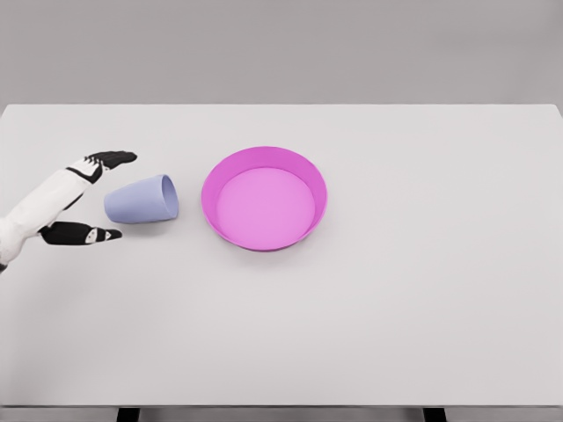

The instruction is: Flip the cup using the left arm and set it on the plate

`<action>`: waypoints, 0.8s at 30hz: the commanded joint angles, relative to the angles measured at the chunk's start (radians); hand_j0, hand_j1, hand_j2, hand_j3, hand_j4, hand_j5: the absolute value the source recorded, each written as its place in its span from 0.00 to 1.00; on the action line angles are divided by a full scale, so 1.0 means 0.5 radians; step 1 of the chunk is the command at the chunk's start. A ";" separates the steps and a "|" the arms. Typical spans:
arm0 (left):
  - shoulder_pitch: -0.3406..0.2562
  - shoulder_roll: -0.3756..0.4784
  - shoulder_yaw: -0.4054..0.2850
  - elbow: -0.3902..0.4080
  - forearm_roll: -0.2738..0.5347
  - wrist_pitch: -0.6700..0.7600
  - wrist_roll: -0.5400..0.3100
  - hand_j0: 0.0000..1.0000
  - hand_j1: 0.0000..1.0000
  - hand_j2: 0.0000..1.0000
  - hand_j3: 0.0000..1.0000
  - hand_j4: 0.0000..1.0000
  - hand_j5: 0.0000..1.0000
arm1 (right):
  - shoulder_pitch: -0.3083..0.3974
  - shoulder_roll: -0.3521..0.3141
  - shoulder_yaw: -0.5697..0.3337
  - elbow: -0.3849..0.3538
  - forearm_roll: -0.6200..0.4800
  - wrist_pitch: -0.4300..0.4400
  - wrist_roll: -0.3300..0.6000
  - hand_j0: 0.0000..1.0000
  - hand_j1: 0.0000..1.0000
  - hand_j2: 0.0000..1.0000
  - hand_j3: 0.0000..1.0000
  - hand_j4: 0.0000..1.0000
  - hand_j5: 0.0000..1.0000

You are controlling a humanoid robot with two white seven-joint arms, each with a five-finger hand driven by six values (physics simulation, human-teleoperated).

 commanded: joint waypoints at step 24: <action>-0.267 0.126 -0.216 0.006 0.324 0.218 -0.554 1.00 1.00 1.00 1.00 1.00 1.00 | 0.000 0.000 0.000 0.000 -0.001 0.001 0.000 1.00 1.00 1.00 1.00 1.00 1.00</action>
